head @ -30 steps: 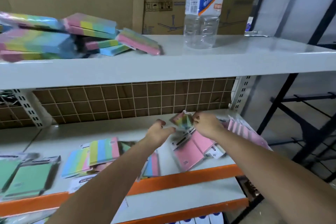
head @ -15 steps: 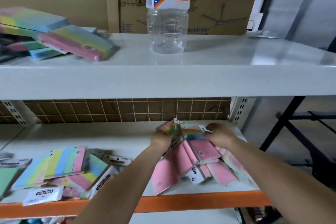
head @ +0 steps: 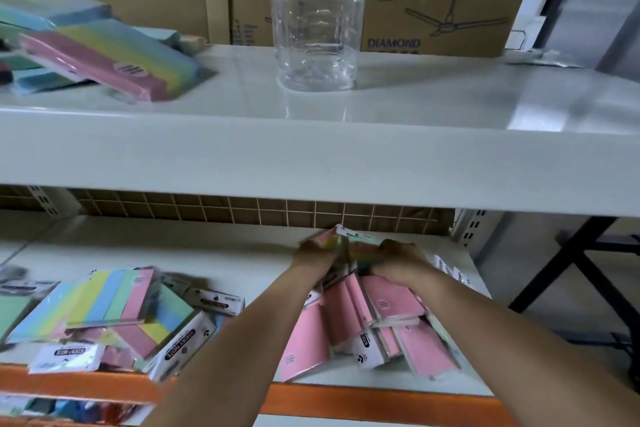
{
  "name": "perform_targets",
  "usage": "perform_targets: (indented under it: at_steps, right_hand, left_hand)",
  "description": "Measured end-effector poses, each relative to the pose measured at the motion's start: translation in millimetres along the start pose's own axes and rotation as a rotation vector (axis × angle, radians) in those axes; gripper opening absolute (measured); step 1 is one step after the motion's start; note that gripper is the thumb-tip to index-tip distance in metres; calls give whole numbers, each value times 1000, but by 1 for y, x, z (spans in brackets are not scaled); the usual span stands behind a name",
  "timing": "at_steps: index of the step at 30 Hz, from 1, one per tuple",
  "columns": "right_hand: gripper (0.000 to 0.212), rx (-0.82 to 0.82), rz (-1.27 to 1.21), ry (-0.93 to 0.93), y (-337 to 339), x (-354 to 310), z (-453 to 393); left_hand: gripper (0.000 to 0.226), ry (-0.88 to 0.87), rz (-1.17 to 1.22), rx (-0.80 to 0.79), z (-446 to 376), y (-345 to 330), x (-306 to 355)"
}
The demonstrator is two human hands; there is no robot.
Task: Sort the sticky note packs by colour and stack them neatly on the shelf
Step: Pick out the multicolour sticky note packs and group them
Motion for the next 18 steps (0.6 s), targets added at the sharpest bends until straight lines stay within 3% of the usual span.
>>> perform_targets:
  at_steps: [3, 5, 7, 9, 12, 18]
  right_hand:
    - [47, 5, 58, -14, -11, 2, -12]
    - [61, -35, 47, -24, -20, 6, -26]
    - [70, -53, 62, -31, -19, 3, -24]
    - [55, -38, 85, -37, -16, 2, -22]
    - [33, -21, 114, 0, -13, 2, -21]
    - [28, -3, 115, 25, -13, 0, -18]
  left_hand:
    - [25, 94, 90, -12, -1, -2, 0]
    - [39, 168, 106, 78, -3, -5, 3]
    - [61, 215, -39, 197, -1, -5, 7]
    - [79, 214, -105, 257, -2, -7, 9]
    - [82, 166, -126, 231, -6, -11, 10]
    - [81, 161, -29, 62, -26, -15, 2]
Point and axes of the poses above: each hand's wrist, its own z-axis away from the middle knuckle, its own y-axis out of the back of the hand, x = y × z, the point moved 2 cm from there along -z, towards the middle knuckle, and after that the axes turned 8 degrees about -z, right-handed, at the moved point
